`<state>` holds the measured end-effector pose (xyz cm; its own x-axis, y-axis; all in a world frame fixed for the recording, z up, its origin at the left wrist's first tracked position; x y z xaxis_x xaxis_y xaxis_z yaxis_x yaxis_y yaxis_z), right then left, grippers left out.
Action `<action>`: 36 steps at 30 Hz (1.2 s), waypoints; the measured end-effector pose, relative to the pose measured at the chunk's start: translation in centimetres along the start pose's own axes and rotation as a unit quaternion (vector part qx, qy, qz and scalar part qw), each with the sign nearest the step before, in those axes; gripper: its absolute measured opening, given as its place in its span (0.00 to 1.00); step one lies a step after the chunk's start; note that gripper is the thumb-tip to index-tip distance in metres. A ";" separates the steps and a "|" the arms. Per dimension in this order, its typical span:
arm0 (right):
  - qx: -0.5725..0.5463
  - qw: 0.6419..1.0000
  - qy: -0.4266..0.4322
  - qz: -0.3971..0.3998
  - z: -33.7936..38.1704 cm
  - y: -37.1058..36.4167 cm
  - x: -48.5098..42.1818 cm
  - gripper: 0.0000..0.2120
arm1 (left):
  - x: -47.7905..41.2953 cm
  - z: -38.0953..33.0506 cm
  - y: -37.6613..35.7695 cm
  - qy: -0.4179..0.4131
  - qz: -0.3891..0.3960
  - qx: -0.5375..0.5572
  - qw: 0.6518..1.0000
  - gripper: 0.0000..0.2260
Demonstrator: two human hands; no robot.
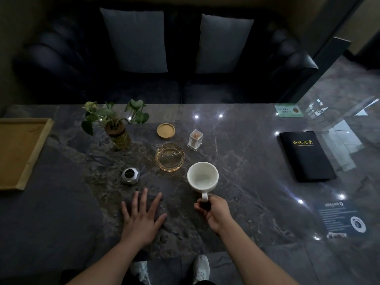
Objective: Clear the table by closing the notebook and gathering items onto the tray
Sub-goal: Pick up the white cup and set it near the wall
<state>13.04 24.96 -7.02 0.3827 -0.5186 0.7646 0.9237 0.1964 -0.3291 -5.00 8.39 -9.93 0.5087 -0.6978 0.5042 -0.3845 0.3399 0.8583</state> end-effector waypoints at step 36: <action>0.545 0.803 0.238 -0.038 2.2 -2.4 3.2 0.13 | 5.5 7.4 1.3 0.102 -0.062 0.064 0.991 0.33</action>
<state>12.10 24.64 -2.52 0.5124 -0.7723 0.3754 0.5131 0.6259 0.5873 -8.41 0.39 -6.74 0.6977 -0.5830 0.4164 -0.3976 0.1683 0.9020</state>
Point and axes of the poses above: each hand's wrist, its own x-axis away from the middle knuckle, its own y-axis out of the back of the hand, z = x × y, the point moved 6 cm from there along -x, towards the middle knuckle, and after that the axes turned 10 degrees about z, right-handed, at the moved point
